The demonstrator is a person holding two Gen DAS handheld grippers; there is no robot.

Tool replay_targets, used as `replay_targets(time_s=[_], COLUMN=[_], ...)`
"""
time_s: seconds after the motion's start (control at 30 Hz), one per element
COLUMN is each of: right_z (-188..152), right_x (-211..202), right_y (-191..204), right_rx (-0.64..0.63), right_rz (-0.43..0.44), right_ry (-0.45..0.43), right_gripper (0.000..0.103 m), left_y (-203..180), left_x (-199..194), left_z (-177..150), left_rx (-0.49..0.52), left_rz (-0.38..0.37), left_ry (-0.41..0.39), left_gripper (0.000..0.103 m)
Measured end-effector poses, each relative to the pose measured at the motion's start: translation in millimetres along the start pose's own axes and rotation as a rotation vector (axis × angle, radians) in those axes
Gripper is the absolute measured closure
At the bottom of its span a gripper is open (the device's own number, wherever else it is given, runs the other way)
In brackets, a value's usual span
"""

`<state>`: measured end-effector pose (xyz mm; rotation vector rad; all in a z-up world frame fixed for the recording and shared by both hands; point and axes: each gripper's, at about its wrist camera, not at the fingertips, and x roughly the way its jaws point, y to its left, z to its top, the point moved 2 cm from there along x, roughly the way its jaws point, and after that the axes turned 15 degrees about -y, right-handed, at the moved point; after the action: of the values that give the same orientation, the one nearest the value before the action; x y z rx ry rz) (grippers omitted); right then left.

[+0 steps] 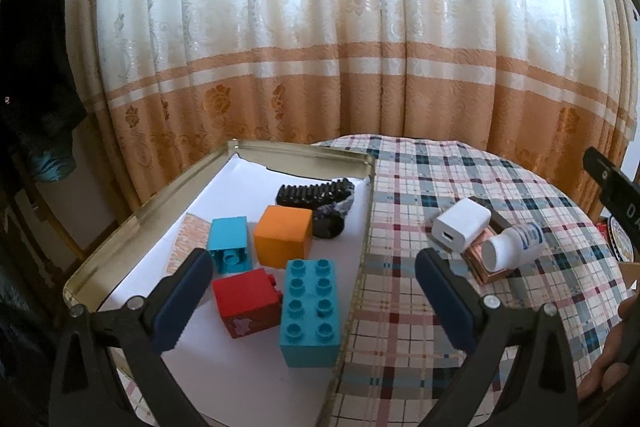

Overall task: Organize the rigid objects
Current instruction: 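Move both tools back toward the white bottle and white charger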

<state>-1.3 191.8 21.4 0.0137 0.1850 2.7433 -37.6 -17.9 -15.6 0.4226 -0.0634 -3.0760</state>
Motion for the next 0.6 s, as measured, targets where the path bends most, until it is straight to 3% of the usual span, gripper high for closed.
replay_targets(time_s=[0.37, 0.6], right_z=[-0.9, -0.3], right_x=[0.8, -2.8], right_y=[-25.3, -27.3], right_rx=[0.054, 0.004], right_rz=[-0.014, -0.029], right_ry=[0.041, 0.05], right_gripper=[0.017, 0.017], left_y=[-18.3, -28.9], left_x=[-4.6, -6.6], left_z=[0.2, -0.1], left_rx=[0.054, 0.079], left_rz=[-0.013, -0.032], left_ry=[-0.009, -0.006], left_gripper=[0.0, 0.0])
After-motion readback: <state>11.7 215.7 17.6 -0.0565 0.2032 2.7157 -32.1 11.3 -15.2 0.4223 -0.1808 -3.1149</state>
